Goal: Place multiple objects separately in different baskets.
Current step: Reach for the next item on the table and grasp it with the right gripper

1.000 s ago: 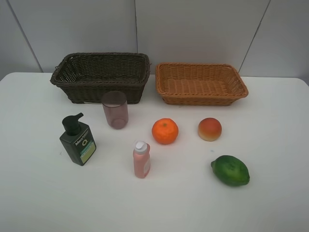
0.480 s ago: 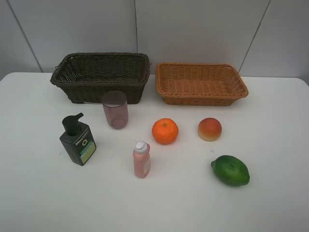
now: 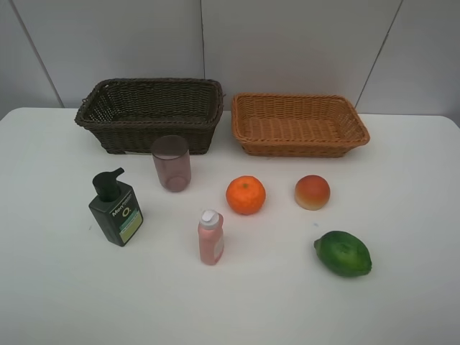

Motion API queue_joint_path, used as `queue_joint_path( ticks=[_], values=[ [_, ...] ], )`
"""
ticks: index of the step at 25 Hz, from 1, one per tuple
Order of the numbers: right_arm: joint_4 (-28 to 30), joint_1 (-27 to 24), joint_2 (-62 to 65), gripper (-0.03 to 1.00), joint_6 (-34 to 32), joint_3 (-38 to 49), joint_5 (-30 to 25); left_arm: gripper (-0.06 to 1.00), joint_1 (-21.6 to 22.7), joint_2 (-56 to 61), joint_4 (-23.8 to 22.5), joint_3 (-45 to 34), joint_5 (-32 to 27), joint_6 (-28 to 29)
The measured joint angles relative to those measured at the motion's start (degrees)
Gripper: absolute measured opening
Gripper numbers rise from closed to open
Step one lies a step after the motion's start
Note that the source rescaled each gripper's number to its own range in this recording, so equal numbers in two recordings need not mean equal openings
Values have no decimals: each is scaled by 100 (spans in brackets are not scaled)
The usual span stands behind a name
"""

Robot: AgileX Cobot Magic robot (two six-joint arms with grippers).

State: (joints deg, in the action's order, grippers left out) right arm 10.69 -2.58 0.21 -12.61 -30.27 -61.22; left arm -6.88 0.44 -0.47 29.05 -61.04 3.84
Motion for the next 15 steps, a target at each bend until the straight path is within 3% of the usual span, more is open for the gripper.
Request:
queue_joint_path(
  ticks=[15],
  values=[
    [0, 0, 0, 93, 0, 0, 0, 100, 0, 0, 0, 0, 0, 0]
  ],
)
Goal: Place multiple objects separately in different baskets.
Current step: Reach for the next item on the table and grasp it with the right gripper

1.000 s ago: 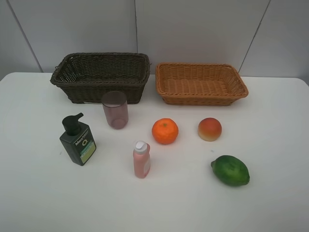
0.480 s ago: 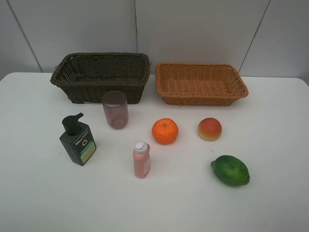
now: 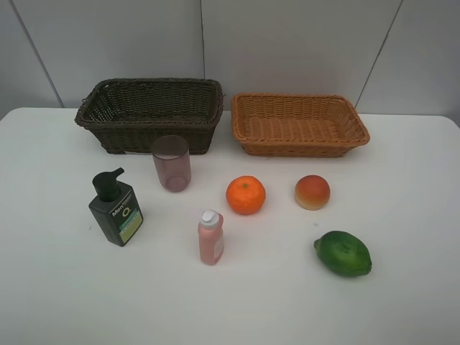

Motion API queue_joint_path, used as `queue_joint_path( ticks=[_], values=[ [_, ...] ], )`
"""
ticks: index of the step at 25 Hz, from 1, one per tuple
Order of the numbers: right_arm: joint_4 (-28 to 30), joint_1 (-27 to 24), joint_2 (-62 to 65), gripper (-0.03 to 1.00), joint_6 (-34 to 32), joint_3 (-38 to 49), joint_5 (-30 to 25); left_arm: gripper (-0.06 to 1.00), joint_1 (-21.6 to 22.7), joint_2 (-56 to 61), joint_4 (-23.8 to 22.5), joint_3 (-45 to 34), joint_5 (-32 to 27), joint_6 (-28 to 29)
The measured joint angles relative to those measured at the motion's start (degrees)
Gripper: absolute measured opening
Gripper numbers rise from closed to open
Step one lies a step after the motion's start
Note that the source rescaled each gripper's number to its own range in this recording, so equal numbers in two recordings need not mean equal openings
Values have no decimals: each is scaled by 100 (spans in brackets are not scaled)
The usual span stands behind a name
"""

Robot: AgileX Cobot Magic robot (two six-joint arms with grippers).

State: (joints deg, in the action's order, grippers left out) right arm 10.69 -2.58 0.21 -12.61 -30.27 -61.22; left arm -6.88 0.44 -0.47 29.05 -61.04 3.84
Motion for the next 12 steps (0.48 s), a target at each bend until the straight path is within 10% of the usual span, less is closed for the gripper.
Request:
queue_joint_path(
  ticks=[12],
  values=[
    [-541, 0, -1889, 93, 6, -686, 4, 100, 0, 0, 0, 0, 0, 0]
  ],
)
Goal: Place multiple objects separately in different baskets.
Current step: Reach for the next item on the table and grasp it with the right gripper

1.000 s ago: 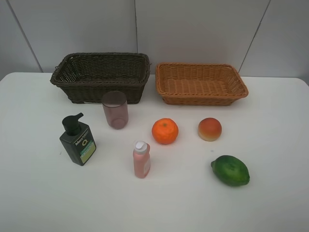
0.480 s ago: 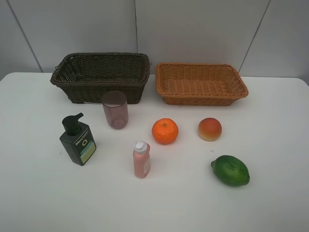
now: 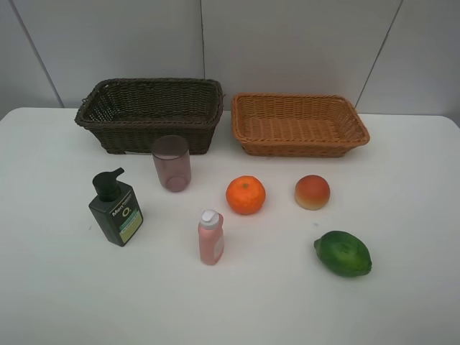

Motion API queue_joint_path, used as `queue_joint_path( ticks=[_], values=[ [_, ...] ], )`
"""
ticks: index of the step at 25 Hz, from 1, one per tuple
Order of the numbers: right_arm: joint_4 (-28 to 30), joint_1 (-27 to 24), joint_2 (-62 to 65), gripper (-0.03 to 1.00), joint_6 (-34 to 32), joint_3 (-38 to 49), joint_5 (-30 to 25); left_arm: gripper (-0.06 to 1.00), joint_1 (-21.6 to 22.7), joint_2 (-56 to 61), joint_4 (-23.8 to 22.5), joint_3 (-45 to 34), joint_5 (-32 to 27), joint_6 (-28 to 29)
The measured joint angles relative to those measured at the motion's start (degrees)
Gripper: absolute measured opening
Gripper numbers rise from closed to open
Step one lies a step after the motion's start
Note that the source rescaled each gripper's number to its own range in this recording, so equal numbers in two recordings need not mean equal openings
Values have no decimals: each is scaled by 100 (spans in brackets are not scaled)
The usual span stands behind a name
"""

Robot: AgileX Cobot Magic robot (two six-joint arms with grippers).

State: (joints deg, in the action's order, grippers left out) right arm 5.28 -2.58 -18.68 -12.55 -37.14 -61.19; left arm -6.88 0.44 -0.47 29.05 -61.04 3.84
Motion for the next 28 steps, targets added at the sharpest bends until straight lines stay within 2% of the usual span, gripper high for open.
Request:
queue_joint_path(
  ticks=[4, 8, 14, 17, 23, 28],
  values=[
    [-245, 0, -1218, 93, 0, -490, 162, 100, 0, 0, 0, 0, 0, 0],
    [-639, 220, -2273, 93, 0, -764, 763, 100, 0, 0, 0, 0, 0, 0],
    [-668, 1633, -3582, 93, 0, -804, 1200, 100, 0, 0, 0, 0, 0, 0],
    [-643, 2056, -4284, 93, 0, -817, 1369, 100, 0, 0, 0, 0, 0, 0],
    [-495, 2480, -5857, 93, 0, -1238, 1578, 100, 0, 0, 0, 0, 0, 0],
    [-444, 2520, -7087, 93, -103, -1836, 1792, 100, 0, 0, 0, 0, 0, 0]
  ],
)
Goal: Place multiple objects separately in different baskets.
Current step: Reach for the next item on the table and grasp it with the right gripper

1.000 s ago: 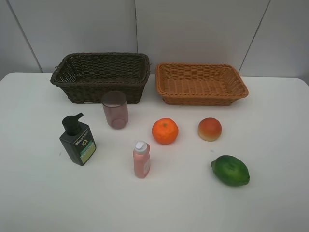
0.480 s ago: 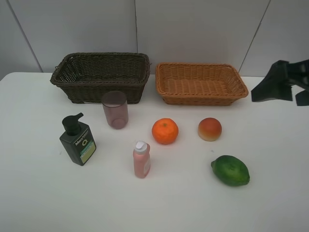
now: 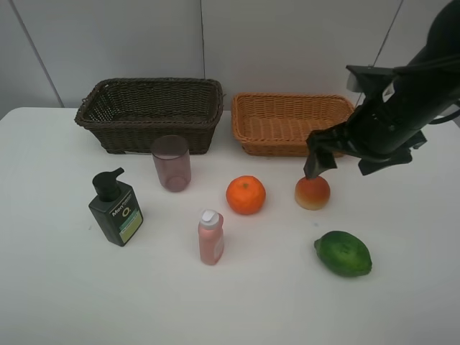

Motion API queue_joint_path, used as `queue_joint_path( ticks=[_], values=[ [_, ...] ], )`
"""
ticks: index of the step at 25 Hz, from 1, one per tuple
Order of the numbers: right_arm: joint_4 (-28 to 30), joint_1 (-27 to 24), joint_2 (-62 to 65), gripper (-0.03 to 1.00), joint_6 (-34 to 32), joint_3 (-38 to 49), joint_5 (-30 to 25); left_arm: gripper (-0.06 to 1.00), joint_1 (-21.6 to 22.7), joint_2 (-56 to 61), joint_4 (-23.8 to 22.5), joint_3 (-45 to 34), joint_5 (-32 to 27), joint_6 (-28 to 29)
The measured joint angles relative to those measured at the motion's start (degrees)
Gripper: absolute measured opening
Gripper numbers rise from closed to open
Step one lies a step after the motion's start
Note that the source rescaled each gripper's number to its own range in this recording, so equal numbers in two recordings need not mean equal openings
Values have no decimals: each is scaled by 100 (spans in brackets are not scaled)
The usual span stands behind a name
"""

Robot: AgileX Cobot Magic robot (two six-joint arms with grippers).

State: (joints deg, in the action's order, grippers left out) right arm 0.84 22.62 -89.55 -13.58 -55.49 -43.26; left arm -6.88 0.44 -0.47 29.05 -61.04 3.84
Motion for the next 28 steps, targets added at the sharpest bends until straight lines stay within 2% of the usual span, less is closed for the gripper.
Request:
queue_joint_path(
  ticks=[8, 17, 24, 28],
  values=[
    [735, 0, -1133, 93, -1126, -413, 485, 100, 0, 0, 0, 0, 0, 0],
    [867, 0, -1477, 93, -1916, -435, 1299, 100, 0, 0, 0, 0, 0, 0],
    [1505, 0, -1699, 93, -2478, -435, 1332, 100, 0, 0, 0, 0, 0, 0],
    [1579, 0, -1834, 93, -2569, -435, 1334, 100, 0, 0, 0, 0, 0, 0]
  ],
)
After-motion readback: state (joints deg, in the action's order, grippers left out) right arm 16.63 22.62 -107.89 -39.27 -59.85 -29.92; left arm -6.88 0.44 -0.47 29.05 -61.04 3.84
